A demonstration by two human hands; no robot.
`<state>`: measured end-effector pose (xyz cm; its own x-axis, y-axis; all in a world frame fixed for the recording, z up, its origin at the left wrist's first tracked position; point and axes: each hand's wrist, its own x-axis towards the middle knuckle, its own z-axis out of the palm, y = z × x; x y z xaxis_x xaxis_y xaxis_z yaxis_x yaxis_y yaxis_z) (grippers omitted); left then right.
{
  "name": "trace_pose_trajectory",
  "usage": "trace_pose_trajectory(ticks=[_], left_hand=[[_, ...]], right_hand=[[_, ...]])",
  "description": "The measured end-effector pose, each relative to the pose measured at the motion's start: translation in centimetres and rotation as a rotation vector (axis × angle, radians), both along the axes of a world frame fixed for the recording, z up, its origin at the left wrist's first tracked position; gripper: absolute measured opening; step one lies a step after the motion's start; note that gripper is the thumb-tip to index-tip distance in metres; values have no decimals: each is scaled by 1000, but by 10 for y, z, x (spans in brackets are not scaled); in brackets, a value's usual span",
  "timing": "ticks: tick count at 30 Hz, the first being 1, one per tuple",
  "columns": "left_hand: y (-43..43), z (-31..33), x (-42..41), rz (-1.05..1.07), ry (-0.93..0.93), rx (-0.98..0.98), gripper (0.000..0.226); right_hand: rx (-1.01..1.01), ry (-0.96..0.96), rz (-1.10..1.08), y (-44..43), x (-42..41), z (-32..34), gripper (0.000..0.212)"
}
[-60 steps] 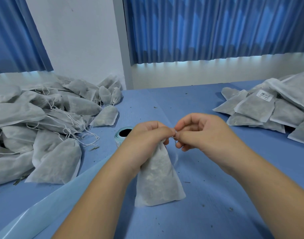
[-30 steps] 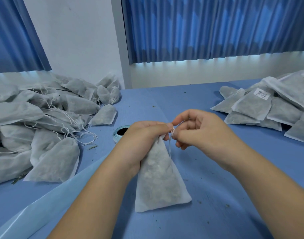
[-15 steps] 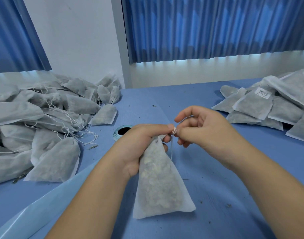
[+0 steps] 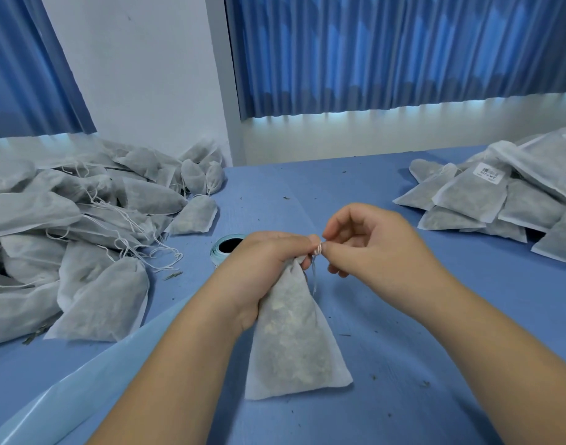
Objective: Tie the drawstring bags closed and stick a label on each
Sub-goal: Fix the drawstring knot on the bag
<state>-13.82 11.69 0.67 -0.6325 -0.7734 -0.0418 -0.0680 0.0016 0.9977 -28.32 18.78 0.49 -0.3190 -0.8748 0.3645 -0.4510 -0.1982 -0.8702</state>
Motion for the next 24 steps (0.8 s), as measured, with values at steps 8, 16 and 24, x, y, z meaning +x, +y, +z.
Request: trace_pose_trajectory(ticks=[8, 16, 24], left_hand=[[4, 2, -3, 77, 32, -2, 46], [4, 1, -4, 109, 49, -5, 37], [3, -2, -5, 148, 27, -50, 32]], right_hand=[[-72, 57, -83, 5, 2, 4, 18], [-51, 154, -46, 4, 3, 0, 14], [18, 184, -58, 2, 2, -2, 16]])
